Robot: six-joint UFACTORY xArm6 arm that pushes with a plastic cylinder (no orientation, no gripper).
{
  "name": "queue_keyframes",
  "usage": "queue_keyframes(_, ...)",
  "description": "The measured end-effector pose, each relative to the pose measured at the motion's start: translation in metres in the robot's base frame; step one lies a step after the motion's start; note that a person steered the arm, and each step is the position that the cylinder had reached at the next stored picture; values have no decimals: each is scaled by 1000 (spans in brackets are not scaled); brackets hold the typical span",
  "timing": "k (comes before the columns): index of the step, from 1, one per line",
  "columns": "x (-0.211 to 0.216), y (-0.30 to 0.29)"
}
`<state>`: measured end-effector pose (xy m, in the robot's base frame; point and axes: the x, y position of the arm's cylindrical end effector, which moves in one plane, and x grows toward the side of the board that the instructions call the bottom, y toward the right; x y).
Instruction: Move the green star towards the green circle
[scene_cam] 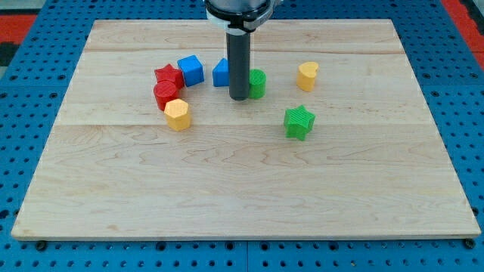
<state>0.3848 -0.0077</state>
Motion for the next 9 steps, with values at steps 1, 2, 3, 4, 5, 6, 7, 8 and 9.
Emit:
queue_keyframes(1, 10, 5)
queue_keyframes(2, 14, 33)
queue_keyframes(3, 14, 80)
queue_keyframes(4, 17, 122)
queue_keyframes(5, 44, 132)
queue_keyframes(6, 69, 128)
queue_keyframes(7, 71, 90)
queue_keyframes(8, 71, 71)
queue_keyframes(9, 92, 76)
